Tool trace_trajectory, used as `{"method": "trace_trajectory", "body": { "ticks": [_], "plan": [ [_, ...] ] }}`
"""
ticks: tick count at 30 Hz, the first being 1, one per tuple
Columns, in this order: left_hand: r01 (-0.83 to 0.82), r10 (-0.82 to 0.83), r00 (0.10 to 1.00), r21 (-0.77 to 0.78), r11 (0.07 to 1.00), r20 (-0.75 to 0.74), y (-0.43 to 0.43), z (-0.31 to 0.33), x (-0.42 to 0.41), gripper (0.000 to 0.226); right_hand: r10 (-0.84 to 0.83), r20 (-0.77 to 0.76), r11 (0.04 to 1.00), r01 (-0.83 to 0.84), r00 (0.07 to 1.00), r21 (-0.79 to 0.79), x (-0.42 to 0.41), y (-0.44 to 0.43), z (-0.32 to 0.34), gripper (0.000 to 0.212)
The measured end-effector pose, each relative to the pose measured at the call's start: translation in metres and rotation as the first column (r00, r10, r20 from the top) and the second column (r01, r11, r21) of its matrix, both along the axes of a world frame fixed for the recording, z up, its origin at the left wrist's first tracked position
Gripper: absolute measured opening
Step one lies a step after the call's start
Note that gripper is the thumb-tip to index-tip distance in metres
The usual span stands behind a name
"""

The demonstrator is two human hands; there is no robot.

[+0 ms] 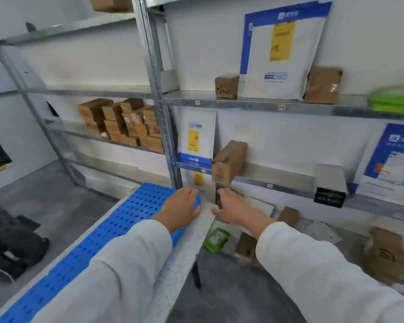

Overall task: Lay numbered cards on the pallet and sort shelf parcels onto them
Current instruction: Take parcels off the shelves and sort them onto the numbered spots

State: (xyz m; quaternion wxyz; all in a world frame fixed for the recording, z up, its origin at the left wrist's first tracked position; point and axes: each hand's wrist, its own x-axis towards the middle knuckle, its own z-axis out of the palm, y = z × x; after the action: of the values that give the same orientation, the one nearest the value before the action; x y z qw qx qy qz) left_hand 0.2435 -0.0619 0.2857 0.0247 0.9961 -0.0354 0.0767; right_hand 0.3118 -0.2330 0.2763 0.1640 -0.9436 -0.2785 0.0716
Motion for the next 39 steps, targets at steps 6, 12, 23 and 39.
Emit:
{"method": "trace_trajectory", "body": {
  "ticks": [6, 12, 23, 39],
  "plan": [
    [0.147, -0.148, 0.988, -0.036, 0.989, -0.044, -0.085, -0.027, 0.06, 0.044, -0.168, -0.073, 0.986, 0.166, 0.983, -0.024, 0.026, -0.1, -0.024, 0.068],
    [0.224, -0.239, 0.963, -0.125, 0.967, -0.127, -0.159, -0.053, 0.089, 0.05, -0.315, -0.104, 0.949, 0.314, 0.943, -0.026, 0.036, -0.187, -0.043, 0.059],
    [0.419, -0.458, 0.87, -0.214, 0.882, -0.185, -0.235, -0.103, 0.14, 0.036, -0.493, -0.247, 0.87, 0.479, 0.834, -0.119, 0.047, -0.255, -0.092, 0.06],
    [0.391, -0.506, 0.815, -0.377, 0.84, -0.281, -0.231, -0.204, 0.3, 0.032, -0.626, -0.236, 0.773, 0.553, 0.743, -0.311, 0.17, -0.255, -0.167, 0.049]
  ]
}}
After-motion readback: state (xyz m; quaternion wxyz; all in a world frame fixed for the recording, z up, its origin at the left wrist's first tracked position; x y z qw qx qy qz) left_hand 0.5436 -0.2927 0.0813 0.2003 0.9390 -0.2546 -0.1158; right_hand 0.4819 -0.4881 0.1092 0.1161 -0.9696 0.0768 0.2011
